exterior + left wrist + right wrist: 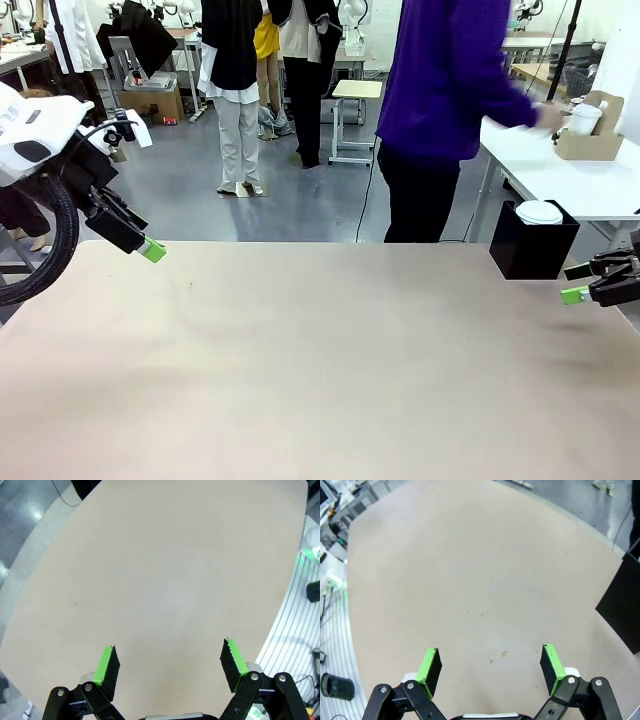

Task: Pour a drink into a cup and package it in a carrier.
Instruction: Insert the held 600 ml Paper Cup into the Cup Carrier.

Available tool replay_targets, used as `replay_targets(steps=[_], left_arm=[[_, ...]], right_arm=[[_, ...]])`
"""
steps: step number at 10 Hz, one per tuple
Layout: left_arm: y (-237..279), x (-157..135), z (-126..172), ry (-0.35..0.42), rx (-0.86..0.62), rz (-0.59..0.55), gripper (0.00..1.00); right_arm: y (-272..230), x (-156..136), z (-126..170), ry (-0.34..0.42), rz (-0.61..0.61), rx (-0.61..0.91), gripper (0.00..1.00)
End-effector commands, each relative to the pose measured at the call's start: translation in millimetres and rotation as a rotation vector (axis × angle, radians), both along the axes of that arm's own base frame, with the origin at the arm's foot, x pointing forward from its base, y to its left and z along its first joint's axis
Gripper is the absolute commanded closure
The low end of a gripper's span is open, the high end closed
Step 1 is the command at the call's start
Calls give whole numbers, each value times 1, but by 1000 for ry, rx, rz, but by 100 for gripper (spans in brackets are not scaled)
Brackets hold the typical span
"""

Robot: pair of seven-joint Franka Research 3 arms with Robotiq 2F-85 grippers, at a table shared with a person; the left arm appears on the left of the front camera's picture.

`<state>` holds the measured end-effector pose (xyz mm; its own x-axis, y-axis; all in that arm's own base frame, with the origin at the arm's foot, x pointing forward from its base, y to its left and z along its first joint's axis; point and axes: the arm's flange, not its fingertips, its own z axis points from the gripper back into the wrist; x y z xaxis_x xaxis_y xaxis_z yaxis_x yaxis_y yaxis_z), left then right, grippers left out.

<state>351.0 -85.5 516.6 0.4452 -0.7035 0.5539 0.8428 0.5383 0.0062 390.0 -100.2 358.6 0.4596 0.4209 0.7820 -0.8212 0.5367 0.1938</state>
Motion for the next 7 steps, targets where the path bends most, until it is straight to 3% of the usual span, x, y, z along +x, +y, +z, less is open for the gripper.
replay_targets(steps=[1, 7], left_arm=[[0, 1, 0, -3, -5, 4, 0], [0, 1, 0, -3, -5, 4, 0]], right_arm=[[0, -1, 1, -12, 10, 7, 0], [0, -1, 1, -12, 10, 7, 0]])
